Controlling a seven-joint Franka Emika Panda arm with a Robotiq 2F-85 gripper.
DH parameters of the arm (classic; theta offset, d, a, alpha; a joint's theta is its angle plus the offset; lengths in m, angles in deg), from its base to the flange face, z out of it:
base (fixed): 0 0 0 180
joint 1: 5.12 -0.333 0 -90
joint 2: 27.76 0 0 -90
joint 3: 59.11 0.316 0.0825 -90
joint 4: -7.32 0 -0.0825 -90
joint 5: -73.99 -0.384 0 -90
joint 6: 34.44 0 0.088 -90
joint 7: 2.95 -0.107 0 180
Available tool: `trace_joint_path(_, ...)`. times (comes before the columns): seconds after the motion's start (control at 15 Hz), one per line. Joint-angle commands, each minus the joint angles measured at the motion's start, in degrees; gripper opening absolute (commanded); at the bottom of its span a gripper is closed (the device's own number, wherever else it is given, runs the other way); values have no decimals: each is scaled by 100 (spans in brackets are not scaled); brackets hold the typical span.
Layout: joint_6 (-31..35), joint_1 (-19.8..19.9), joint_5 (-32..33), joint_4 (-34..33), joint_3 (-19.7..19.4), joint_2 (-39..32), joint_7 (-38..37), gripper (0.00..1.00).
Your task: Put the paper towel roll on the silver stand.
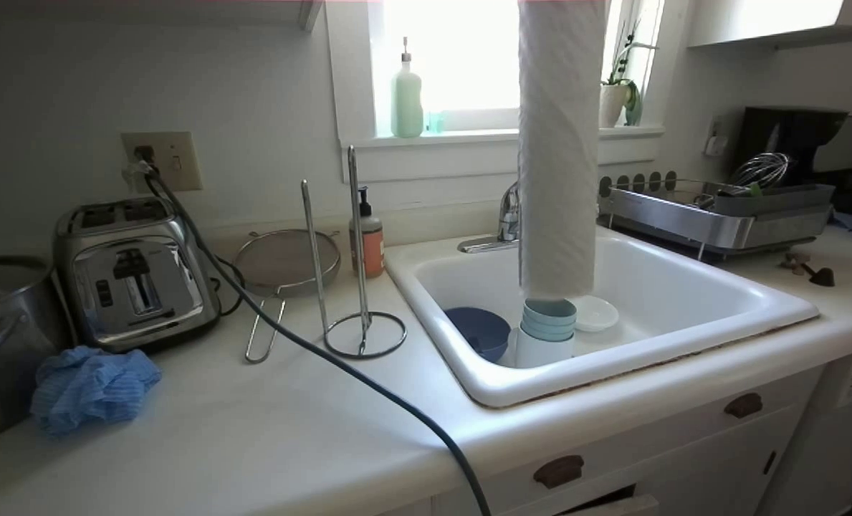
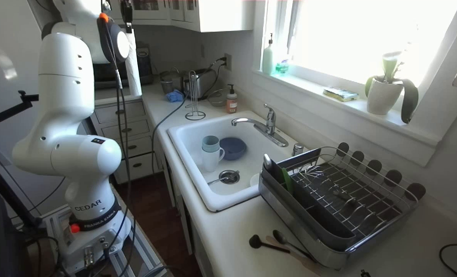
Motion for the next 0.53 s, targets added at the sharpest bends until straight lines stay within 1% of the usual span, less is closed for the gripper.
trace_joint_path(0.0,0,18,89,52,46,150,-102,1)
trace_joint_path(0.13,0,24,151,204,55,363,-177,1)
trace_joint_path(0.4,1,19,187,380,45,390,-206,0)
trace_joint_path(0.47,1,106,187,151,14,330,-181,0)
